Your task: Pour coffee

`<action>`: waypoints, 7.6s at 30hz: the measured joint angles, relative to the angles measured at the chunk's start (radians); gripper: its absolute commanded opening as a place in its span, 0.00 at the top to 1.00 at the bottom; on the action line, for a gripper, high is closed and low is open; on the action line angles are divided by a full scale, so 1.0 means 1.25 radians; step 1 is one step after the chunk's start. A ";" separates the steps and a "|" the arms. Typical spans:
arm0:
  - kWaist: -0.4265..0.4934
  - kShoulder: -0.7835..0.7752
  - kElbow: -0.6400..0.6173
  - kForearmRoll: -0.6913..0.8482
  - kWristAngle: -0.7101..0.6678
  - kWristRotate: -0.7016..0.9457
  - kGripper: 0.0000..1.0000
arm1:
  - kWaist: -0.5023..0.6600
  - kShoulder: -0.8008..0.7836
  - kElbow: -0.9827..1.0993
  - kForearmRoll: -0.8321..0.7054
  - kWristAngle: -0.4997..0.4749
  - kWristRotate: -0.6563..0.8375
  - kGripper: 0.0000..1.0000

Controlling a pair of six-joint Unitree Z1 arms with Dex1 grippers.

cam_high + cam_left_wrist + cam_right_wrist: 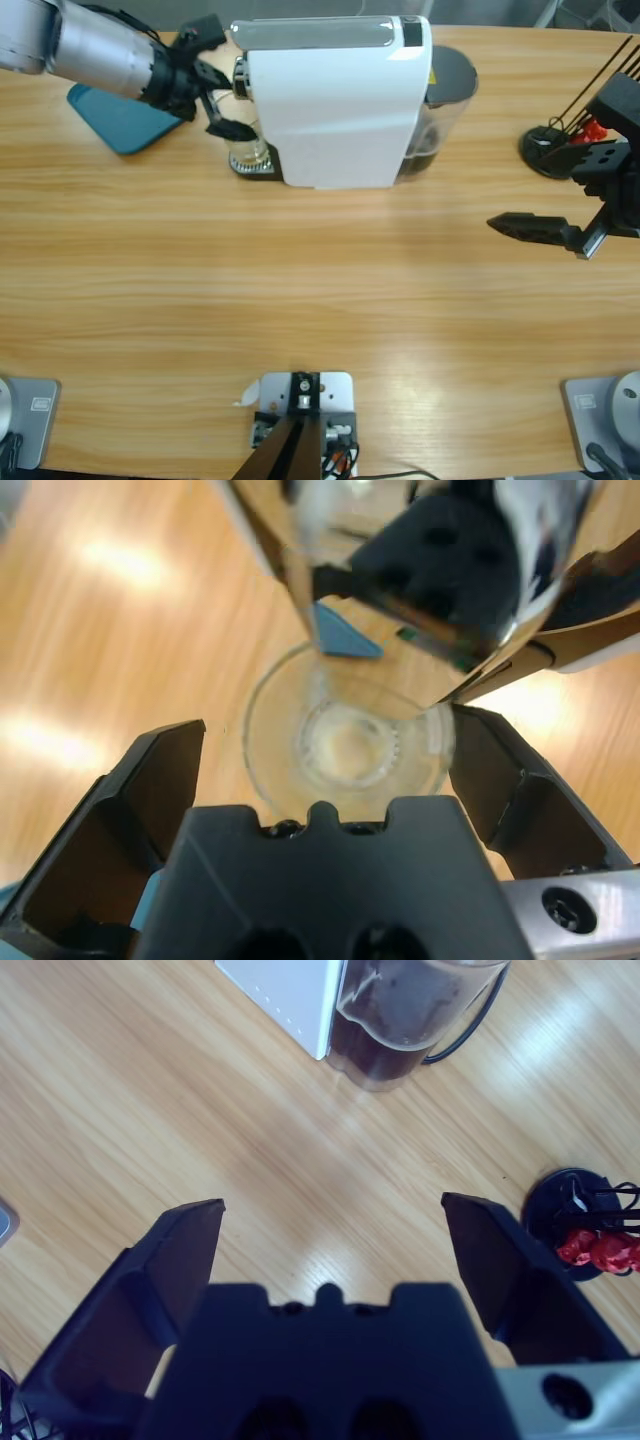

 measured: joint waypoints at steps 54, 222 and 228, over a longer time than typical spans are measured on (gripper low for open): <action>0.058 -0.484 0.390 -0.016 -0.005 -0.220 0.00 | -0.155 0.279 -0.665 0.258 0.024 0.092 1.00; 0.043 -0.379 0.379 -0.051 -0.074 -0.167 0.00 | -0.099 -0.063 -0.020 -0.096 0.287 -0.063 0.00; 0.043 -0.354 0.379 -0.058 -0.074 -0.146 0.00 | -0.099 -0.063 -0.020 -0.088 0.287 -0.063 0.00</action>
